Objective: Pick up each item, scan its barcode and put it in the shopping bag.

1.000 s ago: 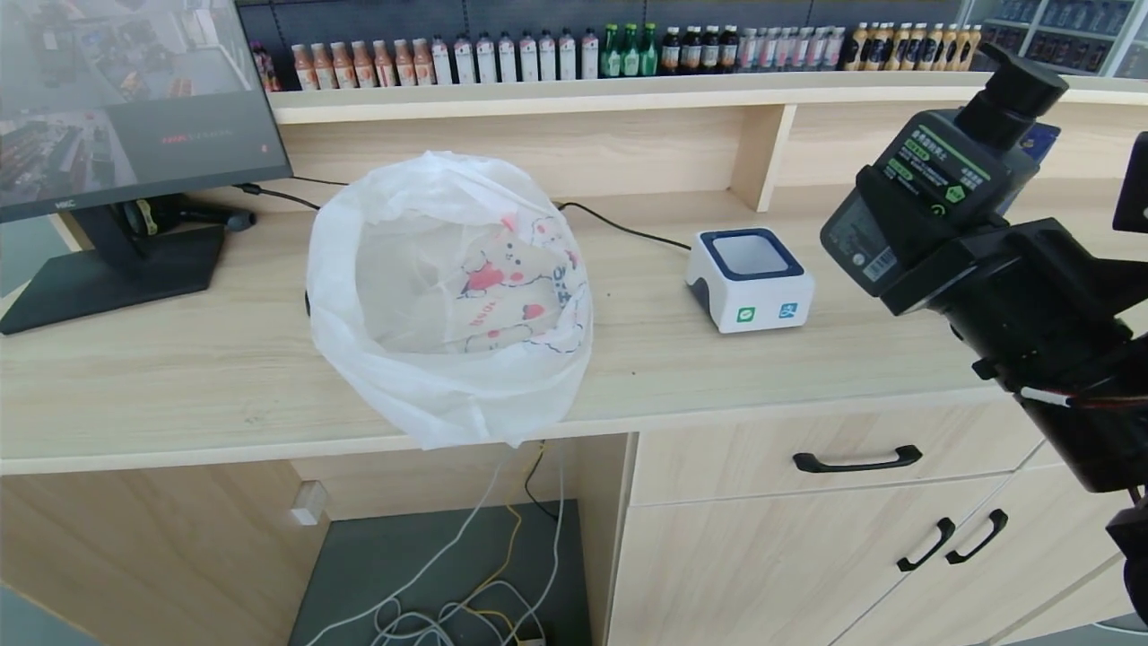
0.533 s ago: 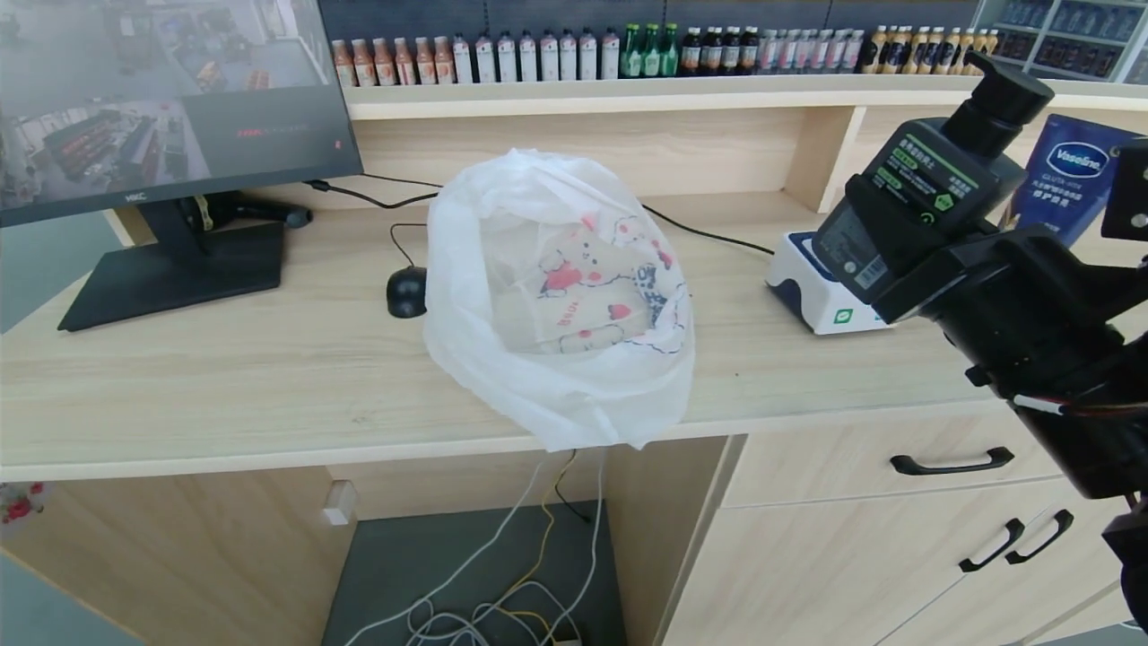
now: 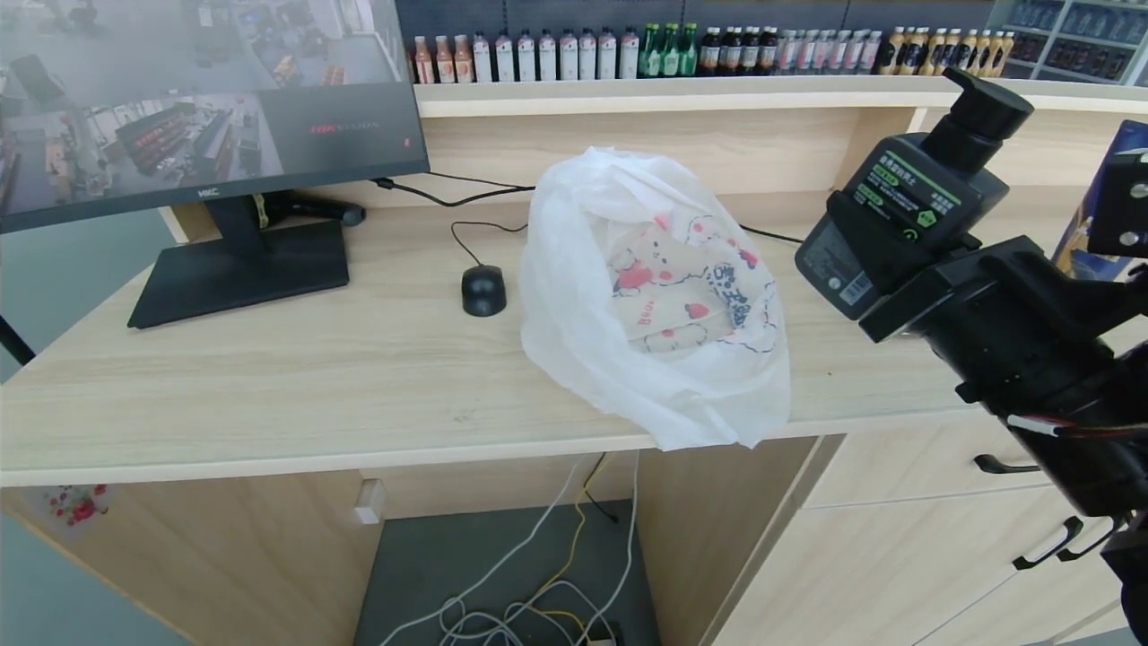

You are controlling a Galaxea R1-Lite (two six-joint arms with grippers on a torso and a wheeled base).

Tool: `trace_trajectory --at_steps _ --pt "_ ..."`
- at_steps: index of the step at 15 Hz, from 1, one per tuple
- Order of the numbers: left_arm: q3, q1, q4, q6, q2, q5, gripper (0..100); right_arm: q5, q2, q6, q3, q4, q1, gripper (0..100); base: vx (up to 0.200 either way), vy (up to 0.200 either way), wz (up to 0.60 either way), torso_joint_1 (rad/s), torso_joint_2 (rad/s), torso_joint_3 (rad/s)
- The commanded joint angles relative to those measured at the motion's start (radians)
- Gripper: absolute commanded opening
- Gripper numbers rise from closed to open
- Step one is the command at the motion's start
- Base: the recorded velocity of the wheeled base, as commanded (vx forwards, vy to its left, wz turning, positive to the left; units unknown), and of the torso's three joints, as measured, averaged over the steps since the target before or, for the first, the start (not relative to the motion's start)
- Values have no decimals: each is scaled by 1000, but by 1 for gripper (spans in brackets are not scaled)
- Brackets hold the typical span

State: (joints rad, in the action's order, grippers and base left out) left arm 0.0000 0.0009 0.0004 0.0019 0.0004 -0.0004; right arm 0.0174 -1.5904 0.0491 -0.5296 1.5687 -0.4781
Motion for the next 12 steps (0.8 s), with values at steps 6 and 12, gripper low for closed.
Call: trace_trajectory --at_steps 6,12 --pt "0 1 1 -3 0 0 100 -4 38 6 71 2 -36 0 0 0 0 0 0 0" --pt "0 1 1 -2 0 0 100 102 50 51 -24 -118 -172 0 0 0 0 0 0 0"
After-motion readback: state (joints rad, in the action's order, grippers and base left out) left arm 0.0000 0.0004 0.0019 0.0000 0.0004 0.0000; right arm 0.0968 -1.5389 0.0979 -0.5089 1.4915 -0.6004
